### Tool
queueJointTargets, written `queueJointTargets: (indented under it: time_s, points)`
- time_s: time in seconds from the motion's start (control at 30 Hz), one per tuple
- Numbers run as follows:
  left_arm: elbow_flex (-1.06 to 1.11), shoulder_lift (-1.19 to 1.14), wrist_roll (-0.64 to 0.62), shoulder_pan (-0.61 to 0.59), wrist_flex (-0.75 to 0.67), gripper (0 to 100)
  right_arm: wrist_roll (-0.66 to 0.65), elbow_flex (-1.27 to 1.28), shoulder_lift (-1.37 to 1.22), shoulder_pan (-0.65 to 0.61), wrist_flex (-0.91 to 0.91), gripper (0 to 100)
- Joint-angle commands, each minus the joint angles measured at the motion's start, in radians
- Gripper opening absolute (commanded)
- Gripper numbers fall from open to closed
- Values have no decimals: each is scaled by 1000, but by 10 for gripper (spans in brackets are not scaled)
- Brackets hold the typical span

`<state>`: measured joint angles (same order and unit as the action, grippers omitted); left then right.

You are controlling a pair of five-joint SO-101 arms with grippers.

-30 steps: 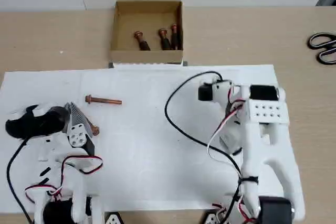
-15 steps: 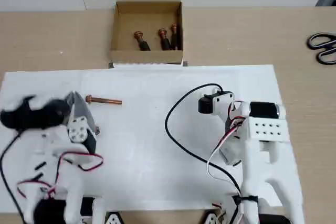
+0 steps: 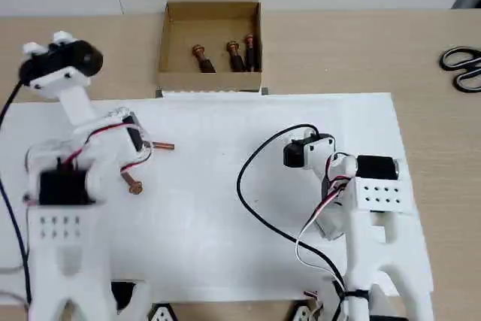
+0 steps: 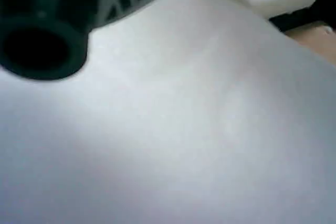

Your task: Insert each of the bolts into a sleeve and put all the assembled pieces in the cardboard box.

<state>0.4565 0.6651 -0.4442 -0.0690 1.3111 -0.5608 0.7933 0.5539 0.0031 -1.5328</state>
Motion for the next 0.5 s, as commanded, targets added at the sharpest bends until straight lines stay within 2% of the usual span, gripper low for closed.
queueJointTargets:
  time_s: [0.0,0.23,0.47]
  points:
    - [-54,-106,-66,-2,61,7,-8,-5,27,12,13,11]
    - [-58,-308,-204,-2,100,7,-14,49,21,79,81,11]
    - [-128,-511,-391,-3,12,7,-51,68,19,128,93,11]
